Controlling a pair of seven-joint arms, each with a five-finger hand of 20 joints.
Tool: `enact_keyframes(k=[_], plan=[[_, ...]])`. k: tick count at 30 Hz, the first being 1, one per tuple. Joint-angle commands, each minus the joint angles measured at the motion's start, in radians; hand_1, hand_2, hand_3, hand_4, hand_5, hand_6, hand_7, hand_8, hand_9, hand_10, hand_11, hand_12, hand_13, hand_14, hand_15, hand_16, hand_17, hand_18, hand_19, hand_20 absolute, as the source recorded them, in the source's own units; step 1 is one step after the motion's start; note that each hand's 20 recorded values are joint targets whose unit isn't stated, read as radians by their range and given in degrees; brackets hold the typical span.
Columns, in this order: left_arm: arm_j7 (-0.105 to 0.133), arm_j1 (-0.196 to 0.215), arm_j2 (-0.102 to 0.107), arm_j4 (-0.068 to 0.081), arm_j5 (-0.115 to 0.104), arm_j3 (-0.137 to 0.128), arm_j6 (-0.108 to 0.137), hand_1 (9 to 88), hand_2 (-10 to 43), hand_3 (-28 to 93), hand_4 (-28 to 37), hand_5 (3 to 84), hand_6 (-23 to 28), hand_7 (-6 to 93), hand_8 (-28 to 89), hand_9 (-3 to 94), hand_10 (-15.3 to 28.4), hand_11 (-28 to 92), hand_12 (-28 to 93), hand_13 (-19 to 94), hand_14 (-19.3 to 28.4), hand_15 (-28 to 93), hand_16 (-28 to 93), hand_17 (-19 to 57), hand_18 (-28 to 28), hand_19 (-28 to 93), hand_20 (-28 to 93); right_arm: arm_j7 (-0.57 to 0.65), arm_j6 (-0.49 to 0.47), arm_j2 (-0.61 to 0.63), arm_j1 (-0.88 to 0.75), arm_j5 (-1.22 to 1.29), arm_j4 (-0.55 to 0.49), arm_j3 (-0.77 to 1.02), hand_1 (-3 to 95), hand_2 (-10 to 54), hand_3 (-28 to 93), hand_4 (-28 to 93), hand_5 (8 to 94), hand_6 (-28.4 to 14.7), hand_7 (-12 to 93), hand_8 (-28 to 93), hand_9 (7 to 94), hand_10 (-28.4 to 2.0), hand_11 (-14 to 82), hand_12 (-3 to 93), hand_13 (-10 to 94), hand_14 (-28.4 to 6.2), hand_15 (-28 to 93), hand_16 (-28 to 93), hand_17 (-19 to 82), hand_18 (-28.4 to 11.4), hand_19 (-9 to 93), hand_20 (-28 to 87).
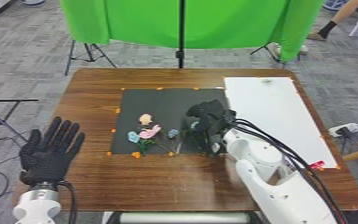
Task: Arrange flowers
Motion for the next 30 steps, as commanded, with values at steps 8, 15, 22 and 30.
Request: enact_keyframes(k=[8,15,22,30], plan=[[0.001,0.021,-0.010,0.001,-0.003,0.002,0.017,30.8,7.4,78,-28.3,45.0,9.1,9.2,-9,40.6,15.2,19,9,31,16.3,34,-8,-7.5,14.2,36,12,0.013,-0.027,0.025,0.002,0.013,-0.060,0.025,42.7,-9.5,83,-28,50.6,-0.6,14,-13,55.0,-12.1,10.1,13.9,50,-11.0,32,17,19,-19.9,59,20],[0.005,0.017,-0.004,0.001,-0.002,0.001,0.007,31.2,7.2,78,-28.3,45.0,9.2,9.2,-9,40.5,15.1,19,9,31,16.2,34,-8,-7.6,14.3,37,12,0.029,-0.008,0.043,0.024,0.009,-0.074,0.070,36.0,-9.5,83,-28,48.1,-1.4,12,-12,51.9,-13.4,9.1,13.9,44,-13.2,28,17,16,-20.8,57,20],[-0.009,0.016,-0.004,0.009,0.023,0.018,-0.043,30.3,8.3,77,-28.3,44.7,9.0,9.0,-9,40.4,15.1,19,9,31,16.2,34,-8,-7.6,14.2,36,12,0.159,0.089,0.097,0.162,0.061,0.056,0.090,36.7,-9.5,82,-28,47.1,-2.3,11,-11,48.6,-14.4,8.0,13.9,40,-14.5,24,17,16,-19.9,53,18],[0.006,0.005,0.007,0.008,0.027,0.030,-0.056,29.1,9.5,77,-28.3,44.3,8.8,8.7,-9,40.0,15.1,19,9,30,16.3,33,-7,-7.6,14.2,36,12,0.256,0.181,0.174,0.358,0.106,0.275,0.063,38.0,-9.5,84,-28,45.9,-2.8,12,-12,45.3,-14.6,8.3,13.0,37,-13.7,19,15,16,-18.8,51,16]])
